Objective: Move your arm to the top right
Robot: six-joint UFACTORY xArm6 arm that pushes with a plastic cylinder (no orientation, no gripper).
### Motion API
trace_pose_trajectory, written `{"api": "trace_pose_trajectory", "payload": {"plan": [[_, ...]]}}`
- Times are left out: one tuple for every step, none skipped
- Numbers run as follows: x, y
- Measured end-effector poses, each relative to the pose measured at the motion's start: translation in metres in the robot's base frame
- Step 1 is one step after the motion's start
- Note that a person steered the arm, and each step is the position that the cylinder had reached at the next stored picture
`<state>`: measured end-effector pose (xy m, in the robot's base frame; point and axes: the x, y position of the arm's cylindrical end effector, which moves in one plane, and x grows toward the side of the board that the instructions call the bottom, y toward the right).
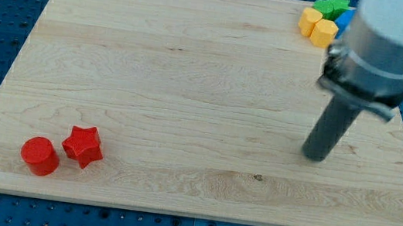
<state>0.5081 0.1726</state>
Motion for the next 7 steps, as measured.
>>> {"api": "trace_pose_trajectory", "payload": {"plan": [[-0.055, 0.048], [-0.117, 0.089], [-0.163, 0.125], [-0.192, 0.170], [-0.210, 0.173], [-0.296, 0.169], [-0.317, 0.164]]}}
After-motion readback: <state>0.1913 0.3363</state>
